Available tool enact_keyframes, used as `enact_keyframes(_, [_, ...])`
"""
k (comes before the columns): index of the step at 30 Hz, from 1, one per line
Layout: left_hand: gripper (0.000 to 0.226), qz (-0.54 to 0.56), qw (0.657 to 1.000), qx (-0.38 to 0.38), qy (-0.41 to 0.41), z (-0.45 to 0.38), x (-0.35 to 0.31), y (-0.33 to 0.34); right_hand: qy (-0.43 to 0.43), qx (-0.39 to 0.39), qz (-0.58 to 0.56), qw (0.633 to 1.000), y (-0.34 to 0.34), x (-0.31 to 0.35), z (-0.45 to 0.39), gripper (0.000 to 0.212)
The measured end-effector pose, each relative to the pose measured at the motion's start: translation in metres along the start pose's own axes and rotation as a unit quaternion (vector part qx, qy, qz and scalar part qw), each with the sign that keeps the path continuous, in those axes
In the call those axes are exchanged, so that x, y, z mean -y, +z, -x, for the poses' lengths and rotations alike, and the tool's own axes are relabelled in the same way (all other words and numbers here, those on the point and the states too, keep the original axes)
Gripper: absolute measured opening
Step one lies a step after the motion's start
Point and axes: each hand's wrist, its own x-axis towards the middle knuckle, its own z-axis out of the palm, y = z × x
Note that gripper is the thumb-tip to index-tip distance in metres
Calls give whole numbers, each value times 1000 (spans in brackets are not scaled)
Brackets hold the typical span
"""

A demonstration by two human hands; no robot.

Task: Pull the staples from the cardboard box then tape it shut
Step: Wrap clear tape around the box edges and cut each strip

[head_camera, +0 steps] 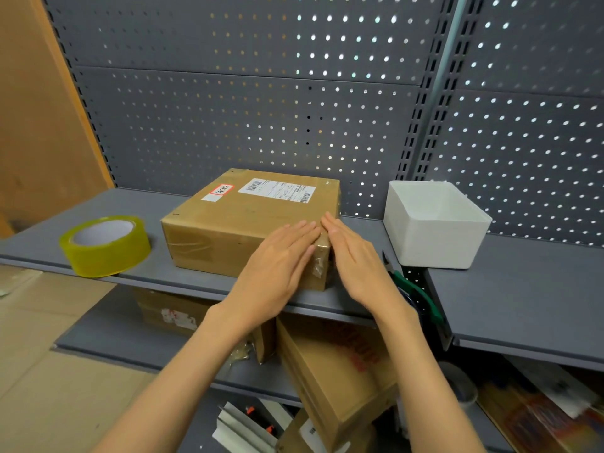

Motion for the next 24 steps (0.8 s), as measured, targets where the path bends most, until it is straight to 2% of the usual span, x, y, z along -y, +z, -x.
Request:
enact_keyframes(3, [42, 97, 995, -5, -35, -7, 3, -9, -18, -27, -21, 999, -5, 3, 0, 41])
enact_keyframes(5, [42, 115, 993, -6, -37, -11, 4, -10, -38, -52, -34, 997, -1, 3, 2, 39])
enact_keyframes(10, [45, 58, 998, -9, 14, -10, 13, 1, -49, -45, -20, 998, 12, -10, 4, 47])
enact_keyframes(15, [51, 13, 999, 1, 42, -7, 19, 4, -60, 5, 23, 998, 8, -14, 6, 59])
enact_keyframes(24, [60, 32, 998, 22, 48, -7, 23, 4, -45, 29, 52, 997, 2, -11, 7, 65])
